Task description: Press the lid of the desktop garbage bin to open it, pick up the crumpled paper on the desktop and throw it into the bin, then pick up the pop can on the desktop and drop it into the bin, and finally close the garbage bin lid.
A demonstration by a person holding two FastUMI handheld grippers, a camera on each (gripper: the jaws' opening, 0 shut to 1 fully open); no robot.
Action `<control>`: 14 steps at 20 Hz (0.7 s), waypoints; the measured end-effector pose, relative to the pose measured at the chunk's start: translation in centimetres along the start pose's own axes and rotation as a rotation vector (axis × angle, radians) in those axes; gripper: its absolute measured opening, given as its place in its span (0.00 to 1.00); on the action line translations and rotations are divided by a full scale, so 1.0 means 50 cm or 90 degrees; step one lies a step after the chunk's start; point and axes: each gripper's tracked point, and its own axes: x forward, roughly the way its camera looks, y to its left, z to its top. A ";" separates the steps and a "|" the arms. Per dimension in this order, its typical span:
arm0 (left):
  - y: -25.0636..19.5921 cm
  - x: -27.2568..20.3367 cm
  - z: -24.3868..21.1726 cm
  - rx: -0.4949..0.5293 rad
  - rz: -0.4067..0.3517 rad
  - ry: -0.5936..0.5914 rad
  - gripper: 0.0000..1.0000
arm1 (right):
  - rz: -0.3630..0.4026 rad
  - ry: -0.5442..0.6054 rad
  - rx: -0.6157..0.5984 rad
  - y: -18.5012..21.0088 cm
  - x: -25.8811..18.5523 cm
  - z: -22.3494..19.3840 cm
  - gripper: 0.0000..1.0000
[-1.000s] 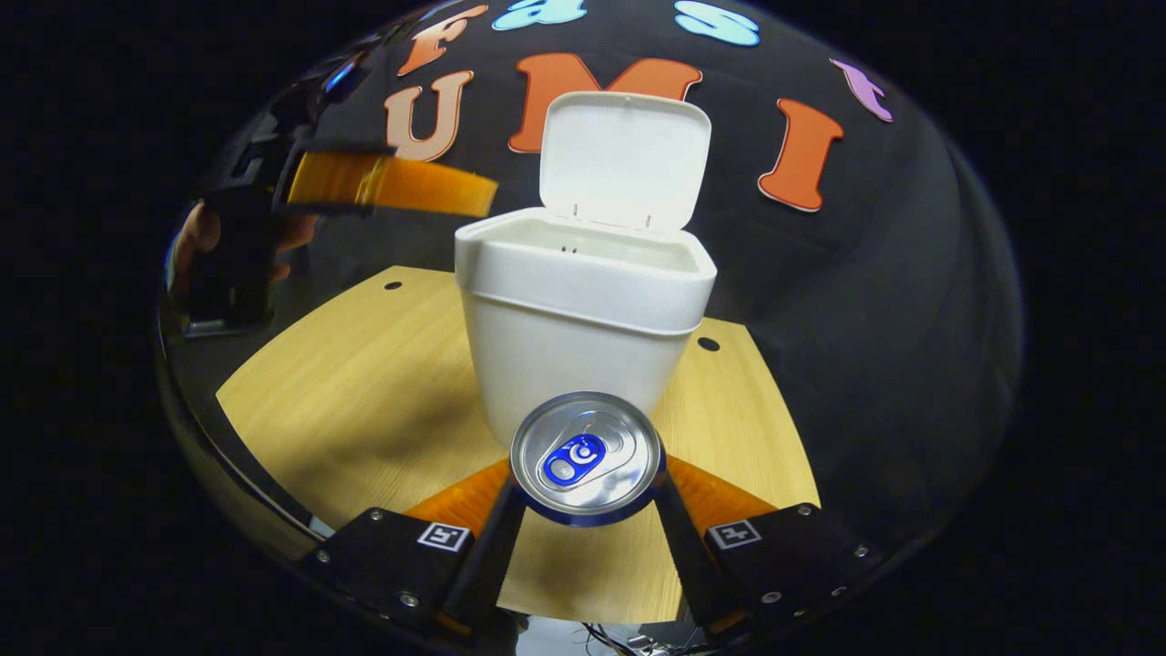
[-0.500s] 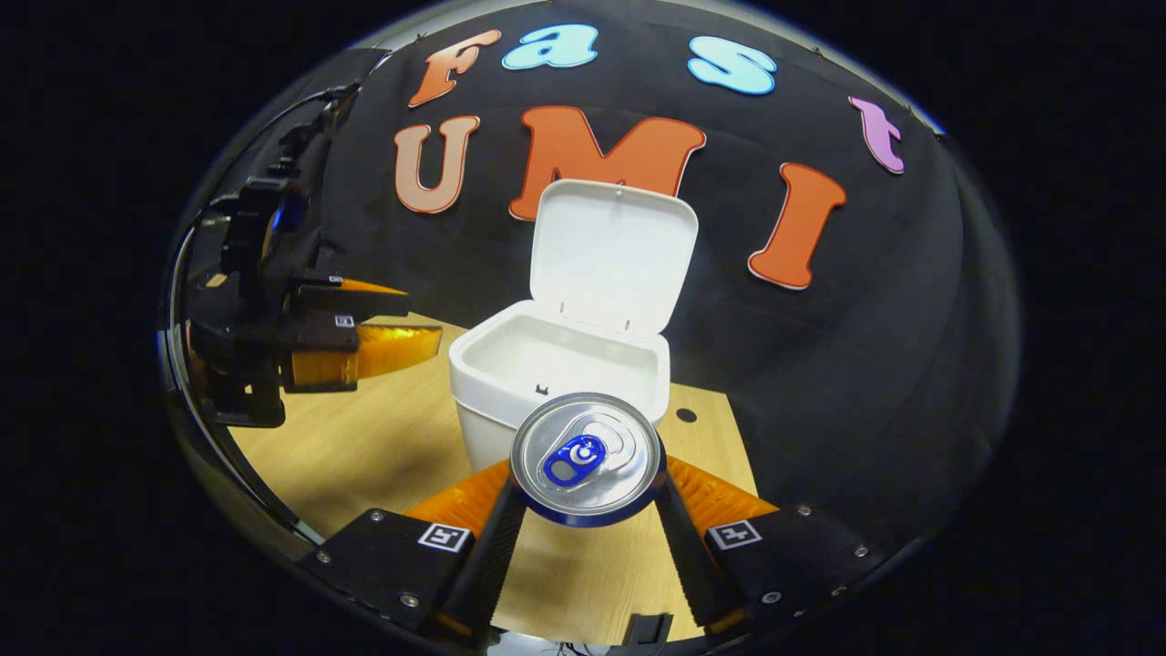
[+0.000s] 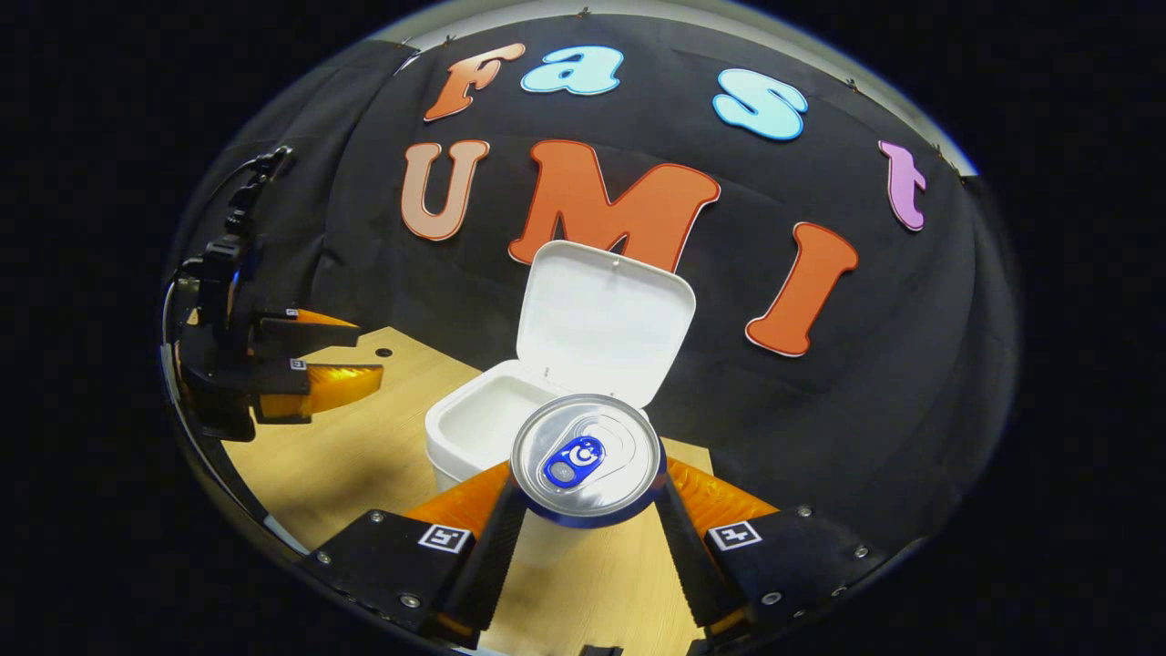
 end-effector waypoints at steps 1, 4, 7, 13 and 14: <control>0.012 -0.007 -0.004 -0.002 0.011 0.002 0.98 | 0.000 -0.002 0.004 -0.004 0.011 0.008 0.80; 0.048 -0.020 -0.018 -0.003 0.043 0.009 0.96 | -0.004 -0.002 0.010 -0.017 0.046 0.015 0.80; 0.080 -0.037 -0.032 -0.007 0.073 0.015 0.96 | -0.002 0.014 0.010 -0.023 0.078 -0.002 0.80; 0.110 -0.048 -0.050 -0.023 0.104 0.024 0.96 | 0.013 0.048 0.002 -0.003 0.120 -0.031 0.80; 0.112 -0.049 -0.054 -0.024 0.105 0.027 0.96 | 0.014 0.058 -0.001 -0.002 0.126 -0.042 0.80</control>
